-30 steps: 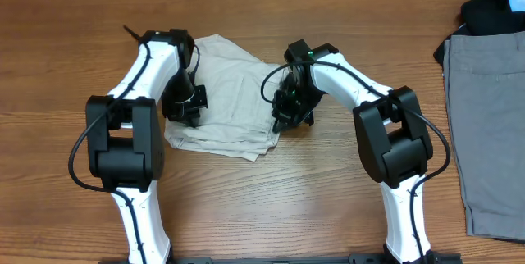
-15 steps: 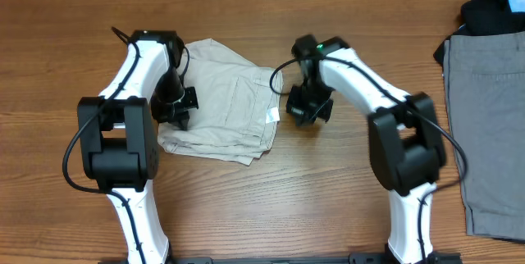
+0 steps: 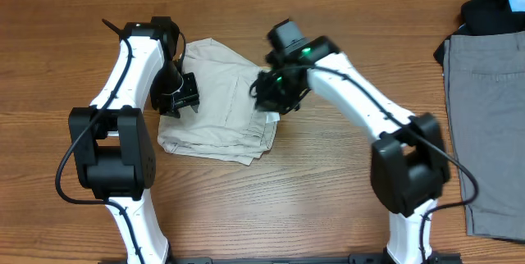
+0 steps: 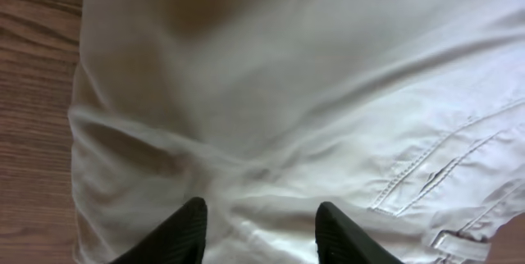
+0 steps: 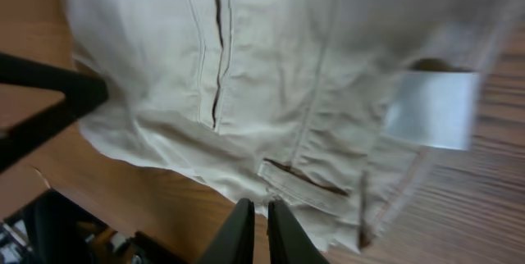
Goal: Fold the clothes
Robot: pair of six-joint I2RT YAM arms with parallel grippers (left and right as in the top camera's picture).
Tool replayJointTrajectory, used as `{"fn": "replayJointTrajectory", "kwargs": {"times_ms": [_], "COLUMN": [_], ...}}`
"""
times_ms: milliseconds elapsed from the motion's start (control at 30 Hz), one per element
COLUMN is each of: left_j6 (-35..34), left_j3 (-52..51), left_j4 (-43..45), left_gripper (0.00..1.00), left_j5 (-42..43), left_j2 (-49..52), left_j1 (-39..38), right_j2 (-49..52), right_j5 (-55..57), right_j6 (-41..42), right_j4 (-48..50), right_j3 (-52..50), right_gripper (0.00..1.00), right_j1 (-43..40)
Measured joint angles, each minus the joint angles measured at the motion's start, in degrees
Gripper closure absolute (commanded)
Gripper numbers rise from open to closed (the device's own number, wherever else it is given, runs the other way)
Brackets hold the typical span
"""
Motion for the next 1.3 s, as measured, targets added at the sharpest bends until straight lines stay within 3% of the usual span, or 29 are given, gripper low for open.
{"fn": "replayJointTrajectory", "kwargs": {"times_ms": [200, 333, 533, 700, 967, 1233, 1300], "left_j6": [0.0, -0.2, -0.1, 0.0, -0.1, -0.1, -0.1], "left_j3": [0.0, -0.5, -6.4, -11.6, -11.2, 1.0, 4.6], "left_j4": [0.0, 0.8, 5.3, 7.9, 5.1, -3.7, -4.0], "left_gripper": [0.72, 0.85, 0.95, 0.96, 0.96, 0.96, 0.91], "left_j5": [0.0, -0.6, -3.1, -5.1, -7.3, -9.0, -8.4], "left_j2": [0.0, 0.0, 0.0, 0.0, -0.3, -0.4, -0.6], "left_j1": [0.0, 0.0, 0.0, 0.0, 1.8, 3.7, 3.4], "right_j2": [5.7, 9.2, 9.7, 9.7, 9.8, 8.4, 7.0], "right_j5": [-0.4, -1.0, -1.1, 3.8, 13.8, 20.0, 20.4], "right_j6": [1.9, 3.0, 4.0, 7.3, 11.3, 11.7, 11.1], "right_j4": [-1.4, -2.8, -4.7, -9.4, -14.1, -15.0, -14.8], "right_j3": [0.0, 0.0, 0.3, 1.0, 0.5, 1.1, 2.9], "right_gripper": [0.95, 0.96, 0.96, 0.96, 0.96, 0.96, 0.96], "right_j1": [4.1, 4.3, 4.0, 4.0, 3.0, -0.5, -0.9]}}
